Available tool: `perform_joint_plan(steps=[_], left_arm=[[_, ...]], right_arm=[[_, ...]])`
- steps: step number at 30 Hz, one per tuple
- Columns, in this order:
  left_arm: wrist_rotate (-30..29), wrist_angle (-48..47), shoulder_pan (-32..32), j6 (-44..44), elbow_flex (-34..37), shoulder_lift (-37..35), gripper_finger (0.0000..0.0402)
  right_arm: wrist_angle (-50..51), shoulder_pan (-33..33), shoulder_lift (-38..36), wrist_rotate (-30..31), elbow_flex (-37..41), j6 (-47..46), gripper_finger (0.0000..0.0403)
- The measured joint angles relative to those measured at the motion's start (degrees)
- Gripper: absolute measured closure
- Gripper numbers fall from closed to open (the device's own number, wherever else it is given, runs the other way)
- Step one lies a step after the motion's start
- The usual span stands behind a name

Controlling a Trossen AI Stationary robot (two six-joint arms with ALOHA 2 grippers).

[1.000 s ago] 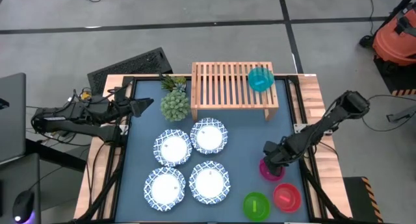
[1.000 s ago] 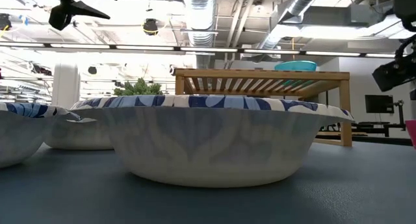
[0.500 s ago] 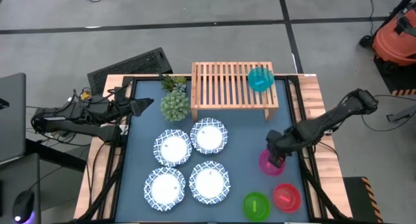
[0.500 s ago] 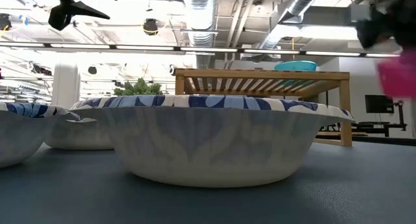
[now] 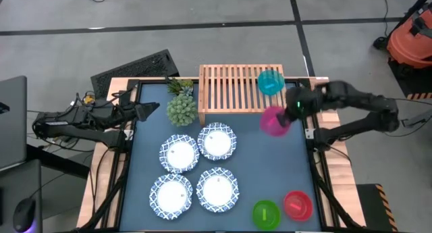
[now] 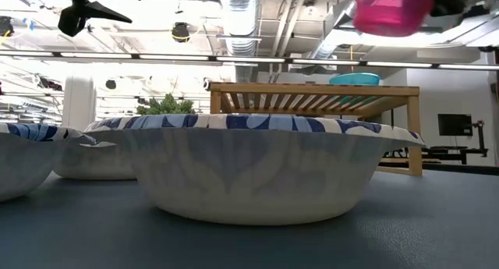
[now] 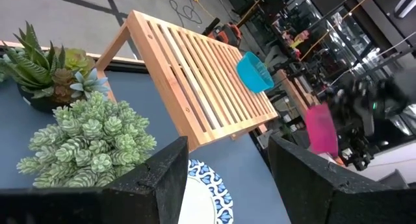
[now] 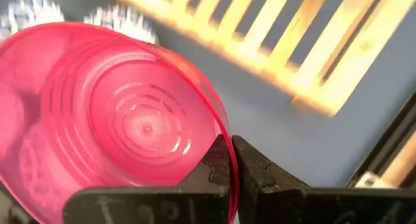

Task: Place and stack bowls onto a shelf
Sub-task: Stack the red bowl on top of the blue bowl on the shelf

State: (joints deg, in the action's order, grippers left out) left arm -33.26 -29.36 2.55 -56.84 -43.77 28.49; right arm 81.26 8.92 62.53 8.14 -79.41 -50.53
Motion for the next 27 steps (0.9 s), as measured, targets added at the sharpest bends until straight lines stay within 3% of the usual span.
perform_joint_plan(steps=[10, 17, 22, 27], left_arm=[[0.0, -0.2, 0.0, -0.4, 0.0, 0.0, 0.0205], [0.1, -0.3, 0.0, -0.9, 0.0, 0.0, 0.0205], [0.4, -0.3, 0.0, -0.9, 0.0, 0.0, 0.0205], [1.1, -0.4, 0.0, -0.9, 0.0, 0.0, 0.0205]], right_arm=[[2.1, 24.6, 12.7, -1.3, -14.6, 24.6, 0.0381], [5.1, 37.7, 21.3, -5.0, -22.9, 35.0, 0.0381], [5.4, 43.9, 25.1, -8.2, -23.8, 38.3, 0.0381], [5.4, 45.3, 27.9, -10.0, -23.8, 40.2, 0.0381]])
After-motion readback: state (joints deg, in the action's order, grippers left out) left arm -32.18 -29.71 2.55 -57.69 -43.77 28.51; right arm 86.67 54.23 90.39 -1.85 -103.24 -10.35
